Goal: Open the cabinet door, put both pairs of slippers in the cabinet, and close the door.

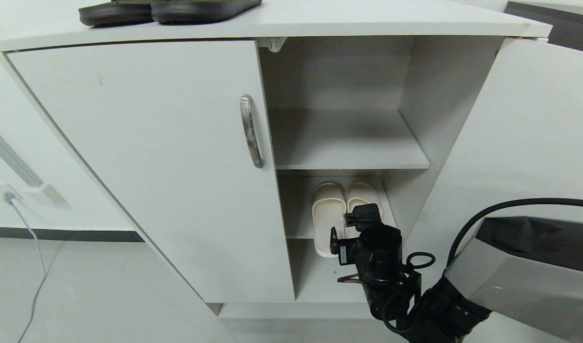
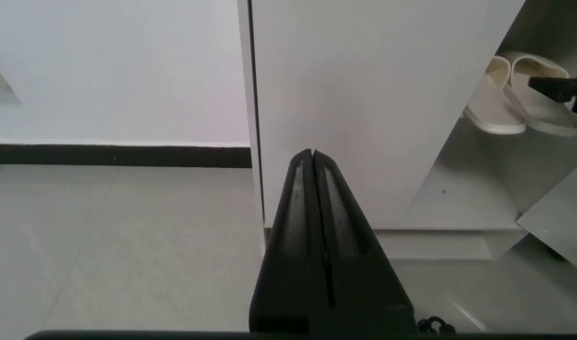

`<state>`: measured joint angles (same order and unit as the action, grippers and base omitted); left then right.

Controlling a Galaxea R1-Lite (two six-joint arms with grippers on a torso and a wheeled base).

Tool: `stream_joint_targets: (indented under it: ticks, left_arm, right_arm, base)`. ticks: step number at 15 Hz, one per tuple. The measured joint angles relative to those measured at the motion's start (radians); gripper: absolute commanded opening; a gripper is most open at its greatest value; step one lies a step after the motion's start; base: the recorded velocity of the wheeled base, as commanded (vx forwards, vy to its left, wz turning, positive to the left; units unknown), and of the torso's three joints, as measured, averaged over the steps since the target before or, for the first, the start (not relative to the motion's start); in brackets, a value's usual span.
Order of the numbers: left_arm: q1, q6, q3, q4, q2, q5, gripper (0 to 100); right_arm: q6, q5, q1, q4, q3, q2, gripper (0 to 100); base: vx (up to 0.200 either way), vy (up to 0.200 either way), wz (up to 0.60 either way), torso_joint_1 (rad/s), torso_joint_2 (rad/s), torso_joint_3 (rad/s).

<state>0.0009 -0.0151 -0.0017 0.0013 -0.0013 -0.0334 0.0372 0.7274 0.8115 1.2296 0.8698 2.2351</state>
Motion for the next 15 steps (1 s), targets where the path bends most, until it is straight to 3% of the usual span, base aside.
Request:
stream_joint_targets:
  ticks: [3,9,15]
  left_arm:
    - [0.000,-0.001,0.000,0.000,0.000,0.000,0]
    - [0.000,-0.001,0.000,0.000,0.000,0.000,0]
    - [0.000,0.002,0.000,0.000,0.000,0.001,0]
  right_arm:
    - [-0.004,0.000,0.003,0.000,-0.014,-0.018,100]
    - [-0.005,0.000,0.010,0.001,-0.016,-0.026,100]
    - [-0.006,0.000,0.014,0.003,-0.019,-0.028,100]
  base:
    - [0.000,0.000,0.00,0.000,0.00,0.000]
    - [-0.200,0.000,0.00,0.002,0.00,0.001]
    - [0.000,0.000,0.00,0.000,0.00,0.000]
